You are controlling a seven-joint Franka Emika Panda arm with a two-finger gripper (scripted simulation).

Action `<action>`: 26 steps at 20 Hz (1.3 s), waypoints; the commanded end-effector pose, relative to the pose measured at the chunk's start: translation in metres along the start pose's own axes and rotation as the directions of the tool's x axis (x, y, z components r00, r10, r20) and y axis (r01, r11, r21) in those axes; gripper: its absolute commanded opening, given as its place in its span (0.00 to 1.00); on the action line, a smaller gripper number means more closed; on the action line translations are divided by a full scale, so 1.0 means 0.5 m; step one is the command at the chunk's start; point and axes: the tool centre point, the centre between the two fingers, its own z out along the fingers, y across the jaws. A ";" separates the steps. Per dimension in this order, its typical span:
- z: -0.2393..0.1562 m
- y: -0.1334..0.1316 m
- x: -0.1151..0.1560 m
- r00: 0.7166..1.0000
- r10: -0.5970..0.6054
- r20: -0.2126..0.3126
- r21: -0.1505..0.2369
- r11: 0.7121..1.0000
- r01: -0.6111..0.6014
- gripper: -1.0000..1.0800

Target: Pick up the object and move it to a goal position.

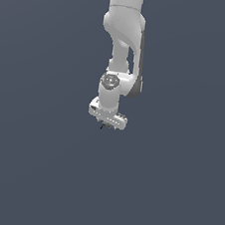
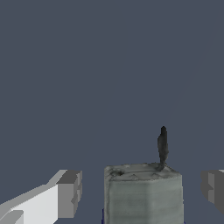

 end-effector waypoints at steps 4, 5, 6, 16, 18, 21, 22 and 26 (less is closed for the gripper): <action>0.023 0.000 0.001 1.000 0.001 -0.001 0.000 1.000 -0.001 0.96; 0.024 -0.001 0.001 1.000 0.001 -0.001 0.000 1.000 -0.001 0.96; 0.024 -0.001 0.001 1.000 0.001 -0.001 0.000 1.000 -0.001 0.00; 0.023 -0.001 0.001 1.000 0.001 -0.001 0.000 1.000 -0.001 0.00; 0.020 -0.001 0.001 1.000 0.001 -0.001 0.000 1.000 -0.001 0.00; 0.008 -0.001 0.005 1.000 0.001 -0.001 0.000 1.000 -0.001 0.00; 0.002 0.000 0.007 1.000 0.001 -0.001 0.000 1.000 -0.001 0.00; -0.035 0.000 0.018 1.000 0.001 -0.001 0.000 1.000 -0.001 0.00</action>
